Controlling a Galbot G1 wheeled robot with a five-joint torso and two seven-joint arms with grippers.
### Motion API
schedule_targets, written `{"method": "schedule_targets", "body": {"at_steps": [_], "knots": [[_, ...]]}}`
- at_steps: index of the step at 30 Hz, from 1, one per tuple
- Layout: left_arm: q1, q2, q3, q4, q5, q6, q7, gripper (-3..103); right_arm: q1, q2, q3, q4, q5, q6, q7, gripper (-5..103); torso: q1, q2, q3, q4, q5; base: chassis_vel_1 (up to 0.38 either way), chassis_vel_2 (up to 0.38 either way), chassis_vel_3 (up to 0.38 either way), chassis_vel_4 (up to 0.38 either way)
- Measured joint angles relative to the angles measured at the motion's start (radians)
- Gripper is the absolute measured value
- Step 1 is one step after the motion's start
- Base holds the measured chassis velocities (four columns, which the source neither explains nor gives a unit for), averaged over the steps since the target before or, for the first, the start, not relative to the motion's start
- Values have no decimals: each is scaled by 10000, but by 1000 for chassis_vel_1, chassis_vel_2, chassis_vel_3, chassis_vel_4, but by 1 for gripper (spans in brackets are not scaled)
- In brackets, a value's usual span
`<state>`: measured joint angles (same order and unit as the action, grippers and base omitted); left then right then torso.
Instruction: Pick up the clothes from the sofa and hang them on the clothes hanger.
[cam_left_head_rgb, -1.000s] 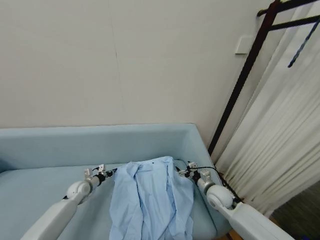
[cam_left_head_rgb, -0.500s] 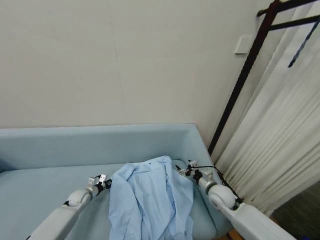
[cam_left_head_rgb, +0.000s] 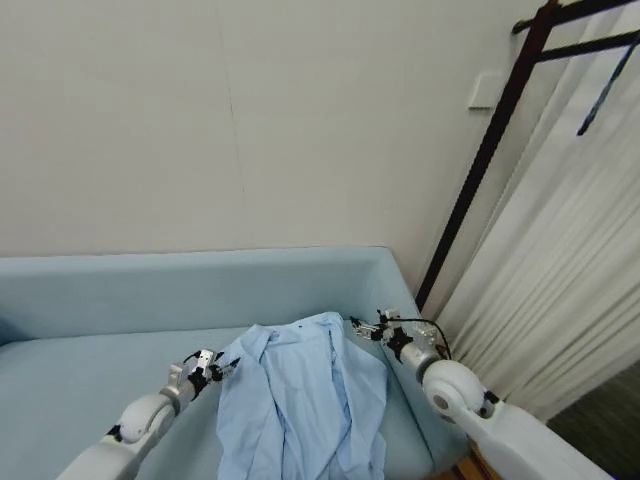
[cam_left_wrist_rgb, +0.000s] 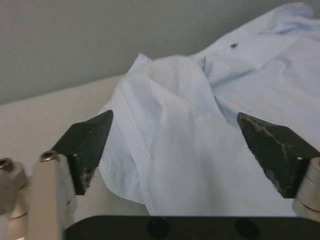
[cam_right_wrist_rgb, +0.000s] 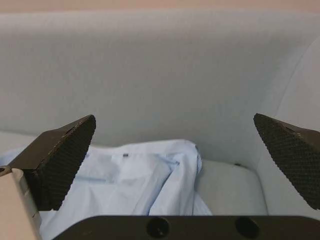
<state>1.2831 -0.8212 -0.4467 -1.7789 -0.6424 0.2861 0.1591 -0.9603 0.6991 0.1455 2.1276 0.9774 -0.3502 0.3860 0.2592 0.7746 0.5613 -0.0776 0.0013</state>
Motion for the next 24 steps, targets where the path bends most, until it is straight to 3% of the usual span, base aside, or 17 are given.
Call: {"method": "schedule_targets", "body": {"at_steps": [2, 4, 8, 9, 13, 14, 16, 18, 19, 22, 24], "knots": [[163, 30, -312, -611, -295, -67, -400, 94, 119, -116, 209, 314, 73, 23, 503, 100, 0, 0, 0, 2, 3, 0, 0, 0, 0], [139, 55, -376, -945, -463, -120, -652, 98, 177, -213, 375, 538, 69, 40, 897, 100, 0, 0, 0, -1, 2, 0, 0, 0, 0], [-265, 315, -291, -2446, -705, -282, -1965, 100, 846, -775, 947, 1356, 297, -95, 2930, 100, 0, 0, -1, -16, 4, 0, 0, 0, 0], [-265, 315, -291, -2446, -705, -282, -1965, 100, 846, -775, 947, 1356, 297, -95, 2930, 100, 0, 0, -1, -16, 4, 0, 0, 0, 0], [-78, 473, -790, -4398, -734, -118, -3375, 100, 2580, -1808, 1238, 1916, 1413, -415, 3963, 100, 1, 0, 0, 4, 2, 0, 0, 0, 0], [-78, 473, -790, -4398, -734, -118, -3375, 100, 2580, -1808, 1238, 1916, 1413, -415, 3963, 100, 1, 0, 0, 4, 2, 0, 0, 0, 0], [-44, 473, -1101, -5176, -805, 58, -3937, 100, 3494, -2526, 1376, 2078, 2292, -538, 4365, 100, 1, 0, 0, 4, 1, 0, 0, 0, 0], [-33, 458, -1422, -5622, -862, 140, -4138, 100, 4620, -3191, 1408, 2052, 3302, -777, 4641, 100, 1, 0, 0, -3, 3, 0, 0, 0, 0], [-33, 458, -1422, -5622, -862, 140, -4138, 100, 4620, -3191, 1408, 2052, 3302, -777, 4641, 100, 1, 0, 0, -3, 3, 0, 0, 0, 0], [-73, 377, -1727, -5841, -889, 220, -4163, 100, 6778, -4100, 1224, 1580, 4679, -1092, 4929, 100, 0, 0, 0, -3, 0, 0, 0, 0, 0], [-93, 327, -1734, -5841, -884, 227, -4161, 100, 7223, -4334, 1171, 1339, 4912, -1164, 4960, 100, 1, 0, 0, -1, -3, 0, 0, 0, 0]]}}
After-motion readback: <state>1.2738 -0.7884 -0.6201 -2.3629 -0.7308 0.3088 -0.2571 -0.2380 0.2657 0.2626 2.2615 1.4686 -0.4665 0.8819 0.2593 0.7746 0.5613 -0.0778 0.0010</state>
